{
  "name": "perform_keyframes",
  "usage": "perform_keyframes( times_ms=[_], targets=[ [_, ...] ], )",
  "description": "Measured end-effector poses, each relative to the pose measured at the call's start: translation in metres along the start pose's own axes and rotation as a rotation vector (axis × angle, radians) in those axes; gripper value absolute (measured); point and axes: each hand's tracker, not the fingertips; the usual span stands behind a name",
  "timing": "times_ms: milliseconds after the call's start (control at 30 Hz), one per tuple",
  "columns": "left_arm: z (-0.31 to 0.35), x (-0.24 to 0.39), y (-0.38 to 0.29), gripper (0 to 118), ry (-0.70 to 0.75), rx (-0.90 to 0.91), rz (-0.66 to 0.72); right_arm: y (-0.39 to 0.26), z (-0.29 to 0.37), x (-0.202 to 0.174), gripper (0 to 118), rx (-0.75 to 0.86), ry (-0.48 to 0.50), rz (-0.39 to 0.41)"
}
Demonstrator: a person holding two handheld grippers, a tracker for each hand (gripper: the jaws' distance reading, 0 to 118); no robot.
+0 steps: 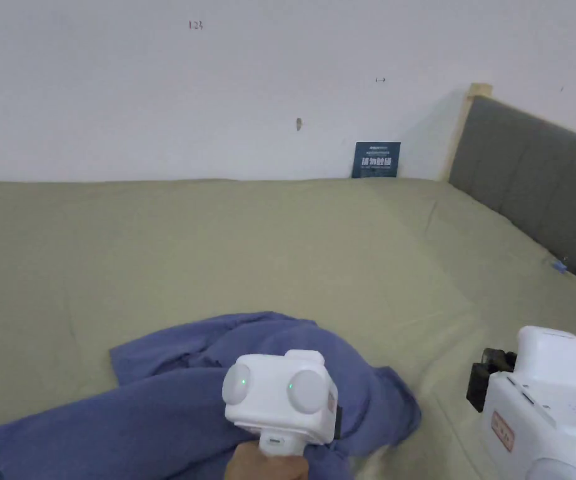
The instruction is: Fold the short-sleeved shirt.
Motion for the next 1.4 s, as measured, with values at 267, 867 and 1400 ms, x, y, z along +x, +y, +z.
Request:
perform_keyframes(
  times_ms=[267,867,1400],
  targets=[
    [0.013,-0.020,-0.007,47,-0.073,0.041,0.040,-0.012,-0.018,-0.024,0,-0.074,0.064,0.018],
    [0.119,-0.198,-0.087,0,0.255,0.181,0.262,-0.037,-0.029,-0.153,0,-0.120,0.277,0.256],
    [0.111,-0.340,-0.048,98,0.376,0.156,0.470,-0.045,-0.070,-0.184,0,-0.208,0.339,0.220]
  ],
)
